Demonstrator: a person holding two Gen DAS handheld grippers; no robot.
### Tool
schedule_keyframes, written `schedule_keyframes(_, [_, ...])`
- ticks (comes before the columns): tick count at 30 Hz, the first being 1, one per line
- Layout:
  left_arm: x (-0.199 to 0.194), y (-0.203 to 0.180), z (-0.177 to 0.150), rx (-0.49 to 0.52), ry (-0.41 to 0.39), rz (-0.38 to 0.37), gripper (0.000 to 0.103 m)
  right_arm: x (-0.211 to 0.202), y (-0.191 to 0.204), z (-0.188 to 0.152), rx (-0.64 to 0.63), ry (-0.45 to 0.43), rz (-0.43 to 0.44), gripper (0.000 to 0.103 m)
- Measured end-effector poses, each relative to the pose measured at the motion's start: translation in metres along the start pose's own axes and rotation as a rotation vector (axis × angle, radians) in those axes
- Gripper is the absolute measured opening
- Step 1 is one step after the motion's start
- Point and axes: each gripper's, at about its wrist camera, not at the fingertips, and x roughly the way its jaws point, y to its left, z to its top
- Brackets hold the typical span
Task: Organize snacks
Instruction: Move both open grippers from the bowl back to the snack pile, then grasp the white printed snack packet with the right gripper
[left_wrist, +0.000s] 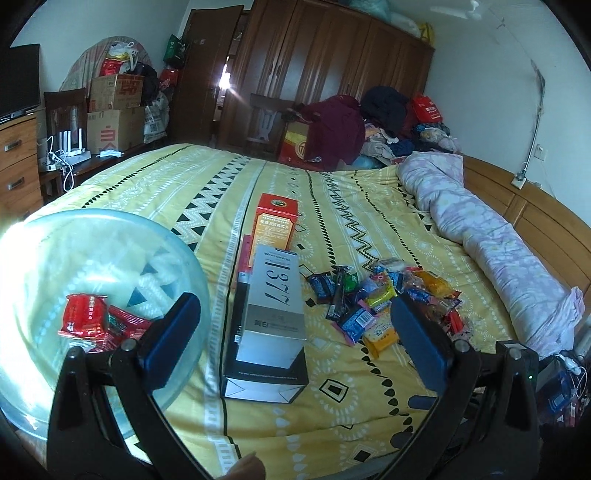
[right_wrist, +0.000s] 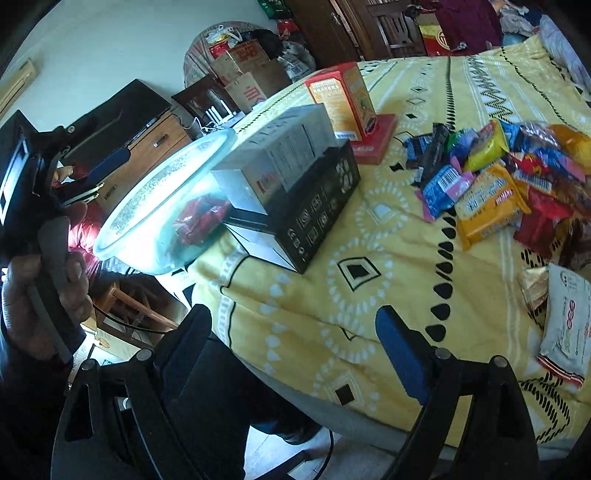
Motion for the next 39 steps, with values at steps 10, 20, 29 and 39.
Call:
schedule_keyframes(10, [0.048, -0.057, -0.032, 0.057, 0.171, -0.142, 0.103, -0.060, -0.083, -0.027, 0.142, -0.080, -0.297, 0.092])
schedule_keyframes(20, [0.069, -0.094, -0.048, 0.099, 0.253, -0.197, 0.103, -0.076, -0.166, -0.034, 0.314, -0.085, -0.387, 0.092])
schedule_keyframes(29, [0.075, -0.094, -0.049, 0.107, 0.274, -0.173, 0.103, -0.027, -0.189, -0.014, 0.309, 0.025, -0.365, 0.084])
schedule_keyframes(39, [0.066, -0.078, -0.046, 0.091, 0.263, -0.137, 0.103, 0.019, -0.129, 0.012, 0.178, 0.051, -0.100, 0.075])
